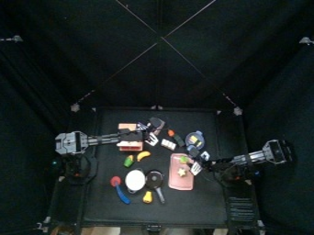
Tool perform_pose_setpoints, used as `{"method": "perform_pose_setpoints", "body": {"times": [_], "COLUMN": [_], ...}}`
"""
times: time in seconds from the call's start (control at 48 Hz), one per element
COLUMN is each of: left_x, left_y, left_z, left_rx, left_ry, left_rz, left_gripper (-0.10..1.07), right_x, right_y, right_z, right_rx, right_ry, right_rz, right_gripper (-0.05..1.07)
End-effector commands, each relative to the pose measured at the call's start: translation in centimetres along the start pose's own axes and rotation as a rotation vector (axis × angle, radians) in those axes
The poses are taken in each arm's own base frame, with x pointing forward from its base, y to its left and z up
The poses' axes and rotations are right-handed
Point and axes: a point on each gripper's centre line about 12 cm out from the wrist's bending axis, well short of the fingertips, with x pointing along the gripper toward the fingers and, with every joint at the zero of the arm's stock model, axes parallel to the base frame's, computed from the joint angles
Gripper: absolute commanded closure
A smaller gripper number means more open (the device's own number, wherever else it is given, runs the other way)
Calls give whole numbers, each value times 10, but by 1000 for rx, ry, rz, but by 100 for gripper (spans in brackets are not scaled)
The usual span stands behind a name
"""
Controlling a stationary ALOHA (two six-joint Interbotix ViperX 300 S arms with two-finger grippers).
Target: Grab starfruit top
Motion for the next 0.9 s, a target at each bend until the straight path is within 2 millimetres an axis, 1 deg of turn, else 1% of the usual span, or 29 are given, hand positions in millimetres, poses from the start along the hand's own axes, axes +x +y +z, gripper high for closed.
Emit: {"method": "perform_pose_setpoints", "body": {"times": [0.0,0.062,0.25,0.396,0.458,0.646,0.75,0.875], "left_x": [-21,-26,-54,-65,-66,-61,-59,-56], "left_y": [6,4,-7,-6,-6,-7,-7,-2], "left_z": [6,2,-17,-33,-40,-67,-82,-92], "left_rx": [-7,15,101,130,148,197,213,242], "left_ry": [-54,-80,-193,-263,-306,-431,-474,-529], "left_rz": [-16,-16,-81,-160,-204,-369,-444,-497], "left_gripper": [36,36,36,36,36,36,36,36], "right_x": [-3,-5,-12,-18,-20,-26,-29,-31], "right_y": [4,5,10,13,14,20,22,19], "right_z": [5,7,15,24,27,33,33,31], "right_rx": [5,12,40,95,116,169,217,293], "right_ry": [-15,-21,-42,-43,-41,-27,0,54], "right_rz": [17,23,46,46,42,47,46,-1], "right_gripper": [19,19,19,19,18,19,19,19]}}
